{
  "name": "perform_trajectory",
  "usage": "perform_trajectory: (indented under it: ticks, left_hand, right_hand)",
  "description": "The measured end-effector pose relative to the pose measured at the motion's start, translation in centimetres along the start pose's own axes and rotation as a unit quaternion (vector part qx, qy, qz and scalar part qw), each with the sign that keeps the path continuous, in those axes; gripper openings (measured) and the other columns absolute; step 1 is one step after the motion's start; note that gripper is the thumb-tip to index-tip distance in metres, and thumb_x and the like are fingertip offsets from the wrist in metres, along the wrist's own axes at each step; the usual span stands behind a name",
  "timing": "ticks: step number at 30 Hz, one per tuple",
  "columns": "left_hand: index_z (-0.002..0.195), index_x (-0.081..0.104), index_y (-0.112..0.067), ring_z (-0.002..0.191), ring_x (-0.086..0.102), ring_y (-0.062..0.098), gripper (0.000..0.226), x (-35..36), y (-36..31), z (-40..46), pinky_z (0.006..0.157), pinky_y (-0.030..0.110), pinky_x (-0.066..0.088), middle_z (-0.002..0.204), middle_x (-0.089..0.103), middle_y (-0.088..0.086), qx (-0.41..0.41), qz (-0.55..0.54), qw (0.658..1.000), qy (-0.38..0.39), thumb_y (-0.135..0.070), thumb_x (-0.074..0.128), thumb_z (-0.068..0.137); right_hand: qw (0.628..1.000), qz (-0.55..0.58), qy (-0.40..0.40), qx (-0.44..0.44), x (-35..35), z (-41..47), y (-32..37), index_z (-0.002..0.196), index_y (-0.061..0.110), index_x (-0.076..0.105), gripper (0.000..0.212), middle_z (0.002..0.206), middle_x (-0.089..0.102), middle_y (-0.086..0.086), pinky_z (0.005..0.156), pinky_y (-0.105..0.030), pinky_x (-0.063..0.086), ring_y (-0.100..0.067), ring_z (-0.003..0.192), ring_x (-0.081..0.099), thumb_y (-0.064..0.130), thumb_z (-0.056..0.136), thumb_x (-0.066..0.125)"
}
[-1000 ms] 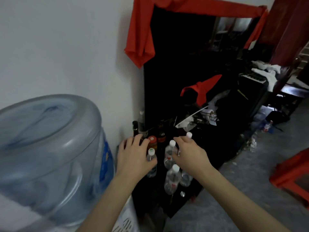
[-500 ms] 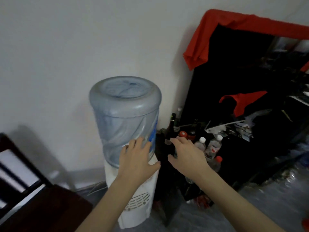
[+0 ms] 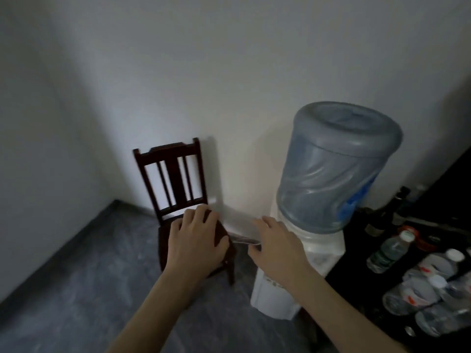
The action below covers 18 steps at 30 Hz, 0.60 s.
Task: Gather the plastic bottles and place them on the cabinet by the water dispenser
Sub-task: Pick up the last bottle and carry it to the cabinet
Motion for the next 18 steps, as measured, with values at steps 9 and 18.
perform_trajectory:
  ticks: [9, 18]
  left_hand:
    - [0.125, 0.063, -0.023, 0.120, 0.056, 0.028, 0.047, -8.4, 18.1, -14.5, 0.094, 0.044, 0.044, 0.138, 0.055, 0.002, -0.242, 0.053, 0.967, -0.065, -0.044, 0.070, 0.083]
    - [0.136, 0.056, -0.022, 0.136, 0.046, 0.032, 0.055, -16.3, 33.0, -33.5, 0.104, 0.048, 0.040, 0.153, 0.044, 0.006, -0.441, 0.115, 0.884, -0.107, -0.049, 0.064, 0.089]
  right_hand:
    - [0.975, -0.020, 0.020, -0.220, 2.3, -1.0, 21.8, 0.149, 0.019, 0.033, 0.057, 0.155, 0.034, -0.006, 0.109, -0.035, 0.036, -0.024, 0.138, 0.037, 0.036, 0.097, 0.049]
    - [0.915, -0.047, 0.007, -0.400, 5.9, -8.3, 45.7, 0.153, 0.015, 0.031, 0.066, 0.161, 0.027, -0.012, 0.115, -0.045, 0.031, -0.031, 0.145, 0.030, 0.038, 0.094, 0.051]
Point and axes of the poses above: each hand's wrist, its own z-axis towards the middle knuckle, its own x-axis out of the palm, y = z × x, the point moved 7 cm from there along z, towards the middle knuckle
